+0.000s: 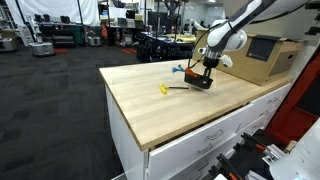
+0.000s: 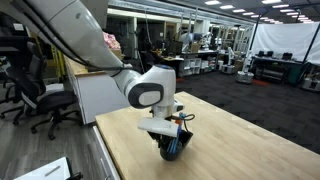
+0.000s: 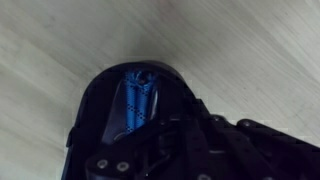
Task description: Shift the black object to the right
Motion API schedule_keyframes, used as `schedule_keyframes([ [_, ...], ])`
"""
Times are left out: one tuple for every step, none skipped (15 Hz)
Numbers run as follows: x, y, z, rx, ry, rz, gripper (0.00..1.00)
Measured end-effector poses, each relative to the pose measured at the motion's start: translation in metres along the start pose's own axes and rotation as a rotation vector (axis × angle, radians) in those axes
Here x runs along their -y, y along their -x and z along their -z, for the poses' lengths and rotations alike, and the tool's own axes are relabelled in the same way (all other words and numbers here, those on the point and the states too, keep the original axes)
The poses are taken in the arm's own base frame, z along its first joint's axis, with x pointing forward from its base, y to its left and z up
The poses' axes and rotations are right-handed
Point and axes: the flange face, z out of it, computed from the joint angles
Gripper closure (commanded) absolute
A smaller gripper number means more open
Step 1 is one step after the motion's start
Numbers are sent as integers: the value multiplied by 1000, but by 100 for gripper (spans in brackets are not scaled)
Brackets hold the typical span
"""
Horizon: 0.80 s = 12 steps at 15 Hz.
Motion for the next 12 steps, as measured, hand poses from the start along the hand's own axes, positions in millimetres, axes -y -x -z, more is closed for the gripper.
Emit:
schedule_keyframes([
  [-5, 6, -11, 8, -20, -33, 98],
  [-10, 10, -22, 16, -38, -65, 98],
  [-15, 11, -24, 12, -41, -91, 98],
  [-19, 10, -21, 6, -37, -116, 98],
  [-20, 11, -21, 6, -36, -141, 98],
  [-21, 11, -21, 7, -34, -163, 98],
  [-21, 11, -21, 9, -32, -182, 98],
  [-20, 10, -21, 9, -32, -198, 68],
  [-19, 8, -21, 9, -32, -212, 68],
  [-18, 7, -21, 9, -31, -225, 61],
  [-16, 5, -21, 12, -29, -239, 55],
  [-14, 2, -20, 15, -23, -249, 47],
])
